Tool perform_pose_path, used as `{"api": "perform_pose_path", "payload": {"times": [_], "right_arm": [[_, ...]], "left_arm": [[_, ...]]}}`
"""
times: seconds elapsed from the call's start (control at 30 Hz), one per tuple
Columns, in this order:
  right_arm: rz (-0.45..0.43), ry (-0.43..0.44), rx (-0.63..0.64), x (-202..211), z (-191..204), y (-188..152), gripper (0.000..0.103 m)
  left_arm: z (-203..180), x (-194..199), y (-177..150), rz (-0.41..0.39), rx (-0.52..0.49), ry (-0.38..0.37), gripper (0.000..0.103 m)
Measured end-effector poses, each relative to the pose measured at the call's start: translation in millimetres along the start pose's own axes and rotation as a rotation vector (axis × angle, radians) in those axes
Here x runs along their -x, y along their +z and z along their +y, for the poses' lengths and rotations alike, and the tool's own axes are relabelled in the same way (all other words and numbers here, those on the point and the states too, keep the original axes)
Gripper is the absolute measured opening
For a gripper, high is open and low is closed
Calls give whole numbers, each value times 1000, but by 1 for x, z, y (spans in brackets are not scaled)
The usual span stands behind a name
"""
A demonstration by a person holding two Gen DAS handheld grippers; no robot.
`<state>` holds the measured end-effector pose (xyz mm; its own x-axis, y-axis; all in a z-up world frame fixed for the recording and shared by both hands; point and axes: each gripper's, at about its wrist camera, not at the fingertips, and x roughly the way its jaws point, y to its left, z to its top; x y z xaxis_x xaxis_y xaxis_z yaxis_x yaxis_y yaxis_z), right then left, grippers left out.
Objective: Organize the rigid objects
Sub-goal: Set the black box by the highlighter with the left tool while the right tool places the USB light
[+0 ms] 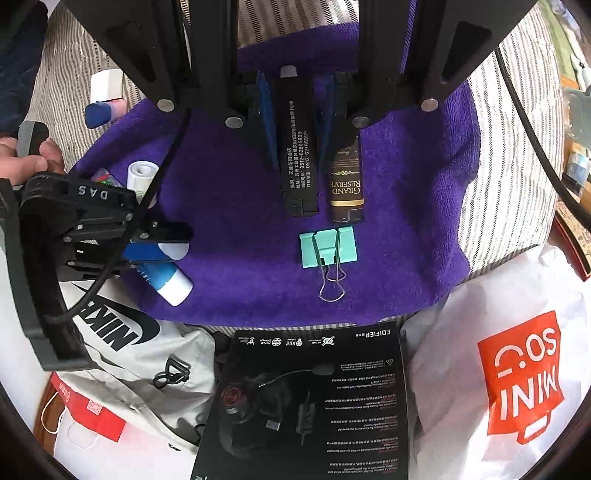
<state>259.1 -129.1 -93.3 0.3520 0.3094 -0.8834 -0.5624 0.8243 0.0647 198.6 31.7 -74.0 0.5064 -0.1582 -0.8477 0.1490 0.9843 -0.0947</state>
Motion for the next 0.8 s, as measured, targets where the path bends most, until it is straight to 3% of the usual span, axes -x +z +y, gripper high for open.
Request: {"api": "perform_pose_path", "payload": {"times": [0.53, 0.67, 0.8], "right_arm": [[0, -23, 48, -4, 4, 3, 30], [7, 14, 37, -2, 1, 2, 41], [14, 9, 23, 6, -3, -1, 42]], "left_arm": [[0, -7, 3, 9, 3, -11, 21], [1, -8, 3, 13, 1, -13, 21], [-1, -9, 3, 17, -7, -18, 21]]}}
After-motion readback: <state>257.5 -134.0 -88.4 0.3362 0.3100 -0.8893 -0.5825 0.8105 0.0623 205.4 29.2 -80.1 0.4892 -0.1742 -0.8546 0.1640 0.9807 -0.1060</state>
